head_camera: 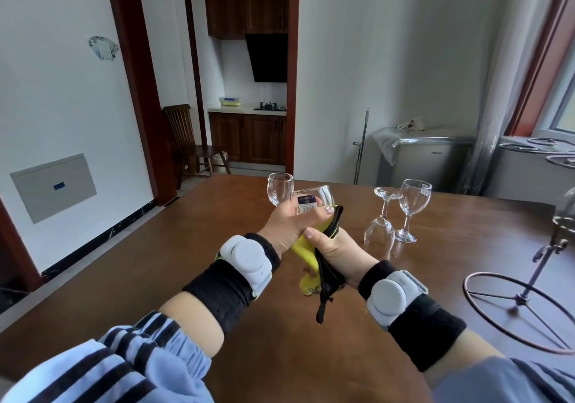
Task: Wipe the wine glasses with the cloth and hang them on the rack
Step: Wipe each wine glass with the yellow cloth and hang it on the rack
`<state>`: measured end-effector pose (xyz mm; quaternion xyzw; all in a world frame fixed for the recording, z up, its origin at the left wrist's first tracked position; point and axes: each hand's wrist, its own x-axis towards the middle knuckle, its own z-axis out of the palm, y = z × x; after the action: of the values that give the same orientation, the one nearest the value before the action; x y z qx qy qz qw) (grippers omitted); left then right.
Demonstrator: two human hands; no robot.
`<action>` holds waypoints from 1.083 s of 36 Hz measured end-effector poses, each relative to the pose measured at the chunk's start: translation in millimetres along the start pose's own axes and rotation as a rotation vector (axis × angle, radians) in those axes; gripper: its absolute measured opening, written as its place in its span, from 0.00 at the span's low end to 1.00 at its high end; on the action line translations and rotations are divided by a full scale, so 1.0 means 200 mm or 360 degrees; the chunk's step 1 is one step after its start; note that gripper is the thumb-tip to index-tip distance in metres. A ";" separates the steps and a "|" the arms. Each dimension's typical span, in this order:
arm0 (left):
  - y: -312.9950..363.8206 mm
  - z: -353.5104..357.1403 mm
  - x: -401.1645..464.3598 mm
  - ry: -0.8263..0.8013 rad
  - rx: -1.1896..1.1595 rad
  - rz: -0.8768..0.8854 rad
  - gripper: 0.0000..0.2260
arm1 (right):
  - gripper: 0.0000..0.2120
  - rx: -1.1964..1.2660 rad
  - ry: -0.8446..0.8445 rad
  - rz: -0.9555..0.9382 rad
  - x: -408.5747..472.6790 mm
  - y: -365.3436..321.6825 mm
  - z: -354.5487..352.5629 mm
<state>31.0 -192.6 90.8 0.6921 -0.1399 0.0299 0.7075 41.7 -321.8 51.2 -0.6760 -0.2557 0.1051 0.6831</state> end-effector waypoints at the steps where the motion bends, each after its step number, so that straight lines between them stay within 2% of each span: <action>1: 0.00 0.00 0.00 0.0037 0.0012 -0.0003 0.25 | 0.28 -0.0093 0.0034 -0.0029 0.00 -0.01 0.00; 4: -0.01 -0.01 0.01 0.0139 0.0060 -0.0020 0.24 | 0.10 -0.0279 0.0061 -0.0014 -0.01 -0.03 0.01; 7: -0.01 -0.01 0.00 0.0240 0.0093 -0.0030 0.17 | 0.11 -0.0326 0.0097 0.0077 -0.01 -0.02 0.03; 10: -0.03 -0.02 0.00 0.0339 0.0103 -0.0047 0.07 | 0.09 -0.0540 0.0164 0.0108 -0.01 -0.02 0.04; 16: -0.07 -0.07 0.00 0.0496 0.0081 -0.0202 0.07 | 0.07 -0.0580 0.0116 0.0209 -0.03 -0.03 0.02; 19: -0.07 -0.08 0.00 0.0534 0.0109 -0.0235 0.09 | 0.09 -0.0473 0.0075 0.0134 -0.05 -0.04 0.03; 22: -0.06 -0.09 0.00 0.0562 0.0087 -0.0320 0.11 | 0.29 -0.0351 0.0106 0.0147 -0.06 -0.03 0.02; 28: -0.05 -0.10 0.00 0.0591 -0.0094 -0.0510 0.28 | 0.25 0.0136 -0.0238 0.0115 -0.10 -0.07 -0.01; 30: -0.05 -0.10 0.00 0.0576 -0.0103 -0.0522 0.33 | 0.30 0.0196 -0.0291 0.0136 -0.09 -0.06 -0.02; 33: -0.06 -0.10 -0.01 0.0483 -0.0132 -0.0564 0.32 | 0.30 0.0261 -0.0406 0.0210 -0.09 -0.06 -0.03; 39: -0.08 -0.05 -0.03 0.0396 -0.0012 -0.0668 0.30 | 0.15 0.0180 -0.0639 0.0378 -0.09 -0.09 0.00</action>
<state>30.3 -183.4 74.4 0.6944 0.0951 -0.0333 0.7125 22.7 -331.7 65.4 -0.6275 -0.2988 0.3311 0.6382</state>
